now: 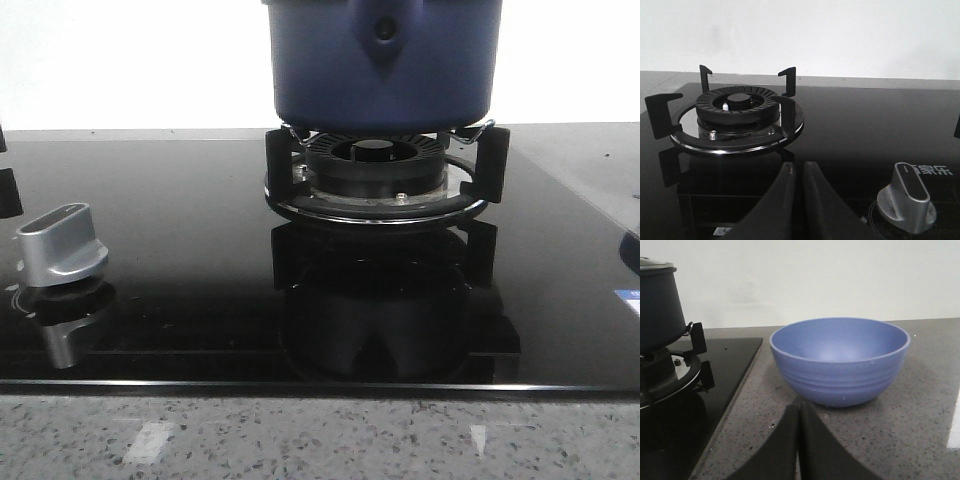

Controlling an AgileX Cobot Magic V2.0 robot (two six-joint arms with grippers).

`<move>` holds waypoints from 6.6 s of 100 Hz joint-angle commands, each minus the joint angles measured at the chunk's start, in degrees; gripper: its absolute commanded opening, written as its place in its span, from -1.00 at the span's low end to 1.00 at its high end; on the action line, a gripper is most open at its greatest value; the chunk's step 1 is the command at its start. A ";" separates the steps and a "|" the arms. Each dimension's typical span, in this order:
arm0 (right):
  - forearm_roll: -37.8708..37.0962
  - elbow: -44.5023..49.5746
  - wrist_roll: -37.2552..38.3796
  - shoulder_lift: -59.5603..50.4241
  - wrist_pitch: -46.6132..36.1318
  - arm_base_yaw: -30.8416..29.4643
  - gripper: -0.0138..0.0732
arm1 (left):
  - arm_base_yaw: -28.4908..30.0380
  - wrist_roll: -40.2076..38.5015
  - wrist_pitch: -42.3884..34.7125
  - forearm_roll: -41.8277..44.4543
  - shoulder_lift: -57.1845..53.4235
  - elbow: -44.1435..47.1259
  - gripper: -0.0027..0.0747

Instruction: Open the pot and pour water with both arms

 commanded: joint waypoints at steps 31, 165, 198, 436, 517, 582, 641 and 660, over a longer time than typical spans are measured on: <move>-0.63 1.48 -0.18 -1.24 -4.75 0.06 -0.79 | -0.60 -0.11 -4.98 0.11 -1.51 1.78 -0.98; -0.63 1.48 -0.18 -1.24 -6.29 0.06 -0.79 | -0.60 -0.11 -11.35 -4.37 -1.51 1.78 -0.98; 19.72 1.48 -0.18 -1.24 -8.09 0.06 -0.79 | -0.60 -0.26 -13.32 -35.61 -1.51 1.78 -0.98; 18.91 -45.06 -9.89 29.88 38.77 0.41 0.17 | -20.88 85.87 32.07 -85.47 87.69 -78.43 0.27; 18.91 -45.06 -9.89 29.88 39.59 0.41 0.17 | -22.20 93.68 36.03 -96.52 95.20 -82.05 0.27; 18.91 -45.06 -9.89 29.88 40.34 0.41 0.17 | -23.51 103.93 37.80 -103.95 97.79 -82.05 0.27; 18.91 -45.06 -9.89 29.88 40.34 0.41 0.17 | -23.51 104.74 38.13 -103.85 98.50 -82.05 -0.18; 18.91 -45.06 -9.89 29.88 40.34 0.41 0.17 | -23.51 104.74 38.19 -103.85 98.50 -82.05 -0.25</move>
